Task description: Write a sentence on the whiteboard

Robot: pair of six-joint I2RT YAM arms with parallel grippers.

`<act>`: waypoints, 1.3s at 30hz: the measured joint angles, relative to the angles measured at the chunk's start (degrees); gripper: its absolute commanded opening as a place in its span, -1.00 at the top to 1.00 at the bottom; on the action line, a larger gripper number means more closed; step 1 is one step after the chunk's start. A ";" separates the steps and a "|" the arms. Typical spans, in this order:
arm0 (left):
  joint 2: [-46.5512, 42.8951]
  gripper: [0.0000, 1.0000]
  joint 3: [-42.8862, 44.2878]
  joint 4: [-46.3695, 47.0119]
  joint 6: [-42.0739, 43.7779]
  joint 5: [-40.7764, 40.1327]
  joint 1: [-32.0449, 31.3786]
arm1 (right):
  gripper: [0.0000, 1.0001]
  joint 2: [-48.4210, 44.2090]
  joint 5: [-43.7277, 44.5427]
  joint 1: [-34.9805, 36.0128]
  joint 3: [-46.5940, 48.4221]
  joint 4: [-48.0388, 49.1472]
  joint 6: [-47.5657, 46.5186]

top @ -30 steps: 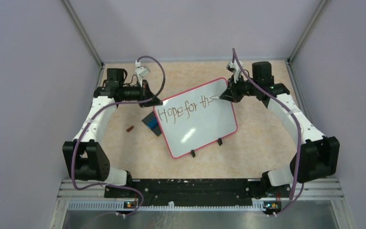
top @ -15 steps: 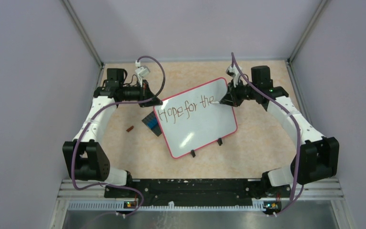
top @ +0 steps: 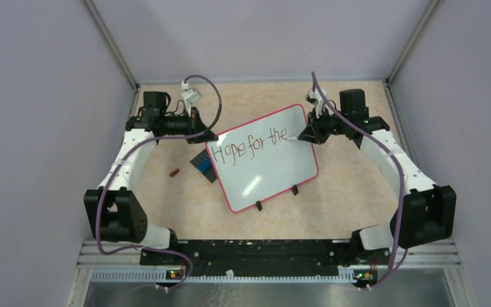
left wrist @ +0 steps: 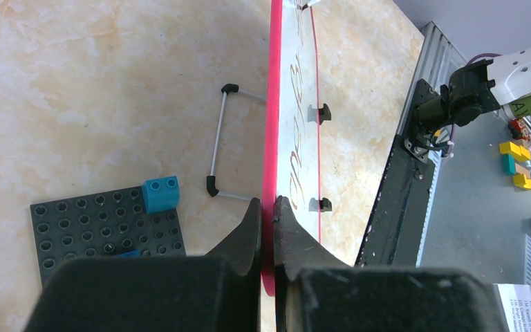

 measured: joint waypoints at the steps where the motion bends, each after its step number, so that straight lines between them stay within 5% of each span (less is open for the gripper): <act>1: 0.00 1.00 0.00 0.00 0.00 0.00 0.00 | 1.00 0.00 0.02 -0.13 0.00 -0.17 -0.15; 24: 0.00 1.00 0.00 -0.07 0.02 0.24 0.00 | 1.00 -0.79 -0.70 0.48 5.75 -7.21 -4.00; 39: 0.00 1.00 -0.02 0.00 0.00 0.24 -0.04 | 1.00 -6.82 -5.05 16.79 -4.09 -5.62 -1.16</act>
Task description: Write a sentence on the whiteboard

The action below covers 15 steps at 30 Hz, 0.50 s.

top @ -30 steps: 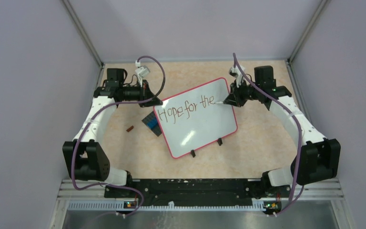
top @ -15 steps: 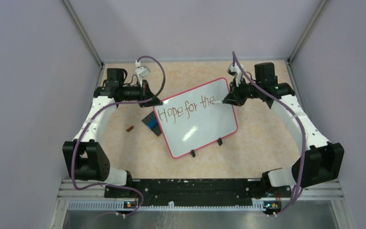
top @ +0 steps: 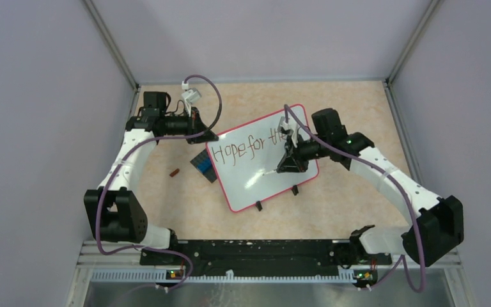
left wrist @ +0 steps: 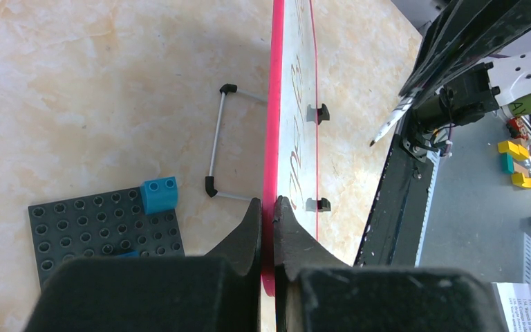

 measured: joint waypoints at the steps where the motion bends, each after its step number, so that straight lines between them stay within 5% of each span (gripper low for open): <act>1: 0.00 1.00 0.00 0.02 0.00 0.02 0.00 | 1.00 -0.02 0.11 0.37 -1.11 1.01 0.50; 15: 0.50 1.00 0.02 0.31 0.00 0.44 0.00 | 1.00 -4.83 9.64 11.23 -12.09 17.11 5.81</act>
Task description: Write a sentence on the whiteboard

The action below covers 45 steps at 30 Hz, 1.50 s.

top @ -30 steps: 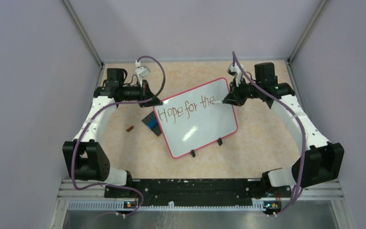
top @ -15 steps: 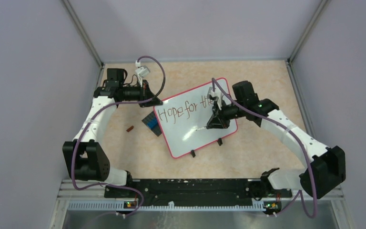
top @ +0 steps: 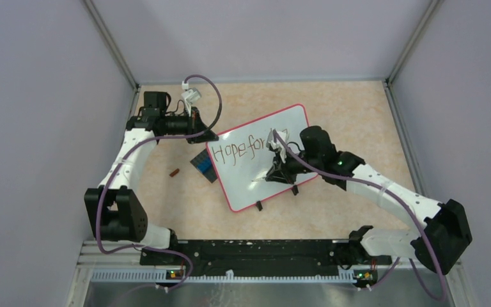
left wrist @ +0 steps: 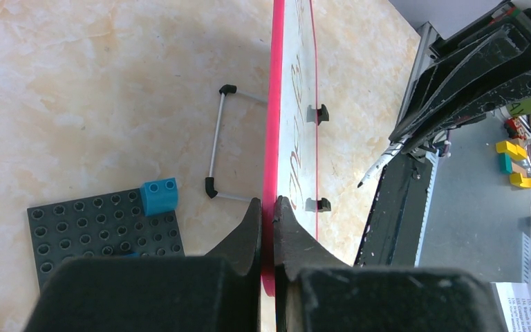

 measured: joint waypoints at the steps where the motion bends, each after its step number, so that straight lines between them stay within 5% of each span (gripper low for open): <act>1: 0.02 1.00 0.00 0.00 0.00 0.00 0.00 | 1.00 0.00 1.03 0.28 0.00 0.83 0.15; 17: 0.02 1.00 0.00 0.00 0.02 -0.02 0.00 | 1.00 4.31 11.32 6.36 0.07 8.09 0.57; 45: 0.02 1.00 0.00 -0.04 0.35 -0.02 0.00 | 1.00 8.00 12.94 6.36 0.39 8.90 -0.09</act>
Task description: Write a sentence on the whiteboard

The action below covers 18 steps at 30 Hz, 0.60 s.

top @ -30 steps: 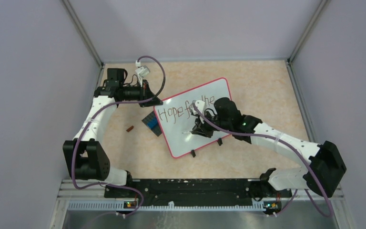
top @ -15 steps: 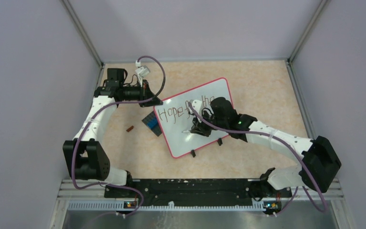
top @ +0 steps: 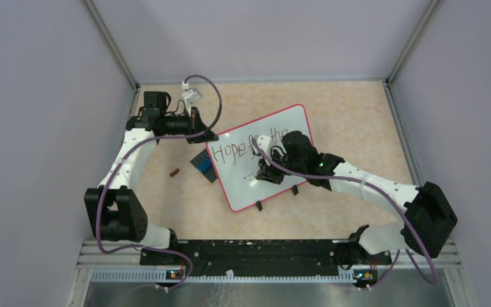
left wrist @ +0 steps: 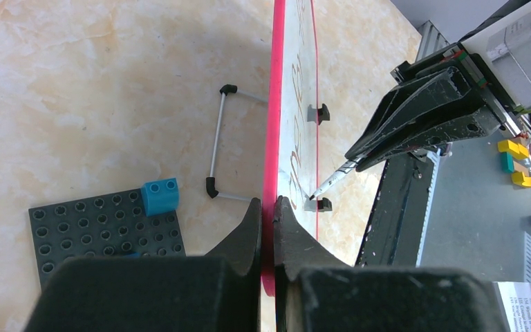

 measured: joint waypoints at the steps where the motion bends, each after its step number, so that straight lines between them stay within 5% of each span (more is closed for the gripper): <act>1: 0.00 1.00 -0.02 0.00 0.00 0.00 0.00 | 1.00 0.00 -0.07 0.00 -0.07 0.00 -0.02; 18: 0.00 1.00 -0.02 -0.02 0.28 0.00 0.00 | 1.00 1.25 -3.08 0.13 -3.72 -3.56 -0.13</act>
